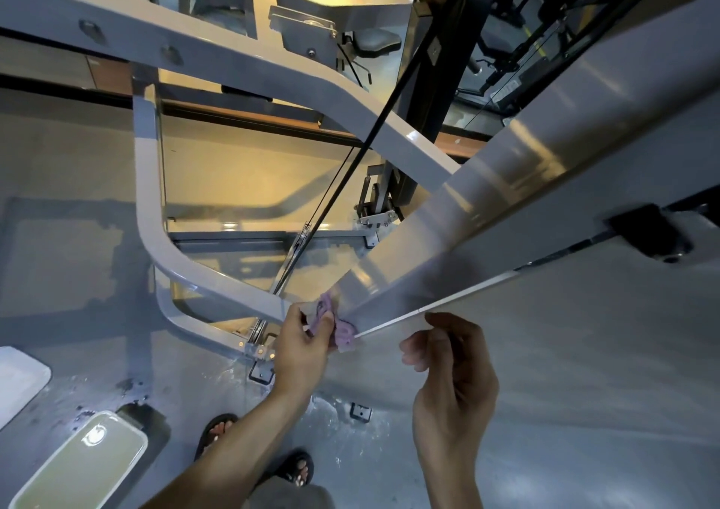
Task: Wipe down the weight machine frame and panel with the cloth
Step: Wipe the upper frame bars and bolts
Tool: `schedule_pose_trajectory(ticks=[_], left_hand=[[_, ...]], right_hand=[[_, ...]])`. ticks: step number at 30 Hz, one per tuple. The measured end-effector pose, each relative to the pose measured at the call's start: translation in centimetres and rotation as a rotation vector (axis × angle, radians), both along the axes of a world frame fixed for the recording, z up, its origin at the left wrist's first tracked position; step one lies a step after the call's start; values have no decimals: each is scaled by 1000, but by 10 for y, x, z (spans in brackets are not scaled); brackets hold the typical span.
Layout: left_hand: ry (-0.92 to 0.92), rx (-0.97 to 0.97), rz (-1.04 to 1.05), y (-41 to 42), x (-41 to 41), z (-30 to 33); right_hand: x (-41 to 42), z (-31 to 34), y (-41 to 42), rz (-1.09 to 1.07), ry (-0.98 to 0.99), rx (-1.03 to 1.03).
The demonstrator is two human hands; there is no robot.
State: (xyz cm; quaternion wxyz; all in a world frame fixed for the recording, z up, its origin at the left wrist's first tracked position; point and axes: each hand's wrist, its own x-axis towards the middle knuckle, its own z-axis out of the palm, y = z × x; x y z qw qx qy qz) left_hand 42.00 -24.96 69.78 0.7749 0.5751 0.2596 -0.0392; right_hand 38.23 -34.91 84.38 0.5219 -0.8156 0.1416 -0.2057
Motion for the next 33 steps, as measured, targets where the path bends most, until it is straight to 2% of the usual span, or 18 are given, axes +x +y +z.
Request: schedule_pose_trajectory(ticks=[5,7,10,12,14,18,20,23,26,30,33], left_hand=[[-44,2,35,-12,-11,15],[-159,33,28,-19,-13,43],[-409,-60,-30,-30,-16,90],[-481,-104,-52,-33,-15,96],[-406,-98,-77,-33,-15,74],[-38,-148,-65,-11,-13,8],[75,-92,-64,2,-6,-17],[129,77,-72,19,1,-28],[138,133,-30,32,12,-36],[86,194,-177,30,22,-63],[62,216,-200,26,19,-69]], right_hand=[[-2,-3,2,5,6,5],[-2,-4,4,3,6,8],[-1,-5,4,14,-13,-18],[-3,-5,2,21,-22,-38],[-3,-6,0,13,-12,-38],[-6,-11,1,17,-10,-10],[-9,-14,3,41,2,-10],[-11,-20,4,76,56,-20],[-9,-26,5,113,123,-44],[-5,-34,6,175,236,-114],[-3,-43,9,202,314,-141]])
